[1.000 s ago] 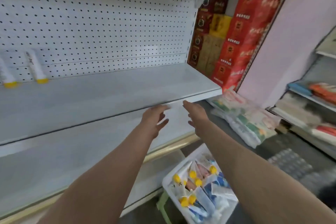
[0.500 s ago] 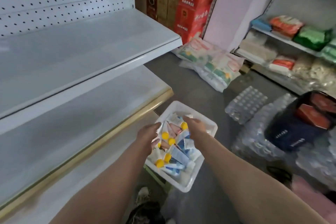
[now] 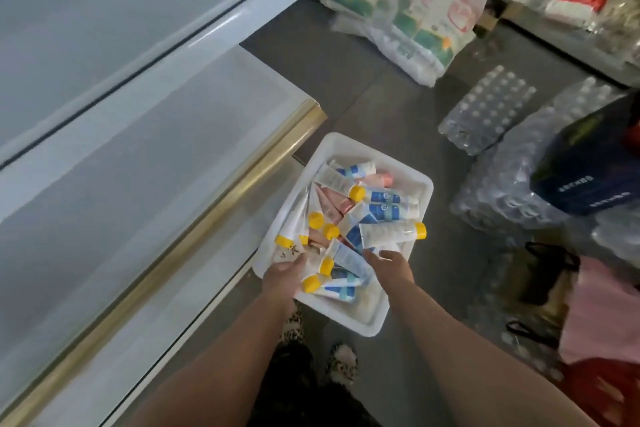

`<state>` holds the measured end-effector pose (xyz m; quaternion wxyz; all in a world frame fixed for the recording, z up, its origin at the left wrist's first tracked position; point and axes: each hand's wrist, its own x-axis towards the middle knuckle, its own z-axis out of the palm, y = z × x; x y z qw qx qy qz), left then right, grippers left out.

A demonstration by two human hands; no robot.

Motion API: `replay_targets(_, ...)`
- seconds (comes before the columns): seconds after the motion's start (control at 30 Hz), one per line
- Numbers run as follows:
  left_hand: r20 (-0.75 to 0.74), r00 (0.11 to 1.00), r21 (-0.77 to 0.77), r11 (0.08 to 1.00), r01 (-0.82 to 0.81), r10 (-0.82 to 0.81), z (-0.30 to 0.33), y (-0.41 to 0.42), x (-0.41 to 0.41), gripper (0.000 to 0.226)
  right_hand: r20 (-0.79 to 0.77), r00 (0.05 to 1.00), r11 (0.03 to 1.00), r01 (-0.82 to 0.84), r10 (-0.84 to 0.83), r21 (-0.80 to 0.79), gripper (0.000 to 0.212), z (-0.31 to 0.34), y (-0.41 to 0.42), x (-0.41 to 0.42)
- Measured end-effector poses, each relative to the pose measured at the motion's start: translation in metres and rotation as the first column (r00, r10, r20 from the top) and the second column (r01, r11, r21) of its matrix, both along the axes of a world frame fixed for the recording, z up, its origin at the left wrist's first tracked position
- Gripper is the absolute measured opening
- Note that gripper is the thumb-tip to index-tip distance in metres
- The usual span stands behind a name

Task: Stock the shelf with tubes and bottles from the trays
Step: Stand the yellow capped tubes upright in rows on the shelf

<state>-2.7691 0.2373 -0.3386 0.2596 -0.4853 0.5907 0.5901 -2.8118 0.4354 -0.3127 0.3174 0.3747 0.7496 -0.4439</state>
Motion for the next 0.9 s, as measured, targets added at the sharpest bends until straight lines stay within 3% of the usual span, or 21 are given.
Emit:
replay_targets(0.17, 0.083, 0.991, -0.116, 0.987, 0.11, -0.101, -0.027, 0.006, -0.014, 0.045, -0.057, 0.998, 0.981, -0.028, 0.04, 0.194, 0.058, -0.04, 0.004, 0.004)
replay_targets(0.33, 0.164, 0.981, -0.199, 0.971, 0.135, -0.102, -0.053, 0.015, -0.025, 0.079, -0.045, 0.996, 0.939, -0.063, 0.083, 0.337, 0.062, -0.06, -0.007, 0.004)
replay_targets(0.67, 0.31, 0.943, -0.211, 0.958, 0.194, -0.122, -0.063, 0.026, -0.047, 0.087, 0.085, 0.967, 0.962, 0.227, -0.241, 0.153, 0.066, -0.08, -0.027, 0.016)
replay_targets(0.9, 0.347, 0.929, -0.202, 0.957, 0.209, -0.13, -0.079, 0.029, -0.049, 0.092, 0.183, 0.955, 0.972, 0.224, -0.234, 0.075, 0.062, -0.097, -0.042, 0.03)
